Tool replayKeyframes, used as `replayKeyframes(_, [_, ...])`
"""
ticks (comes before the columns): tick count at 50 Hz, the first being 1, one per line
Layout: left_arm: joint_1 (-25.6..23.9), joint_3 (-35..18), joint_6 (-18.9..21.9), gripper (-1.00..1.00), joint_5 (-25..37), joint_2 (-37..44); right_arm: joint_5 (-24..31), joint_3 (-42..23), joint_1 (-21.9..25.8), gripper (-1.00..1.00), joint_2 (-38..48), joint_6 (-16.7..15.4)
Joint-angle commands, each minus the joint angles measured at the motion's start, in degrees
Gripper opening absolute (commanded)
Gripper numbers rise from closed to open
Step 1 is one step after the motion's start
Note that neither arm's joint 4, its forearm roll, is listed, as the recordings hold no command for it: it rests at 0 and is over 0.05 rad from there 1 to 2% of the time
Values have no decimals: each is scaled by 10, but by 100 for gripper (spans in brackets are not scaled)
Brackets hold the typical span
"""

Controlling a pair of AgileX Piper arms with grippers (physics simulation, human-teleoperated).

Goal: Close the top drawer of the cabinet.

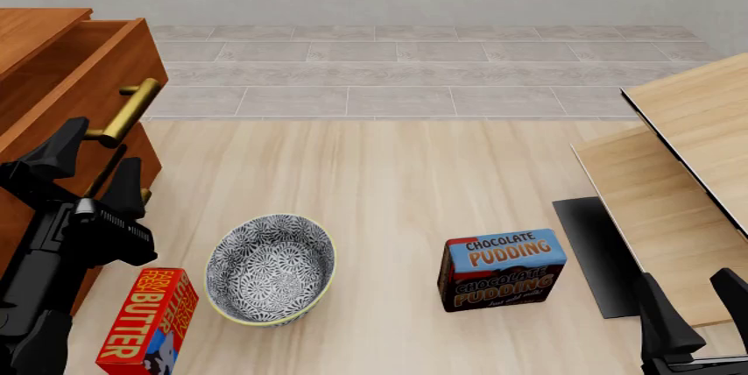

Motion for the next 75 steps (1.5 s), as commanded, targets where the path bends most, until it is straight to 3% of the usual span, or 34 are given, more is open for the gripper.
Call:
replayKeyframes(1, [23,-3,3,100,0,6,0,0,0,100,0,-1])
replayKeyframes(75, [78,5,3,100,0,5,14,0,33,100,0,-23])
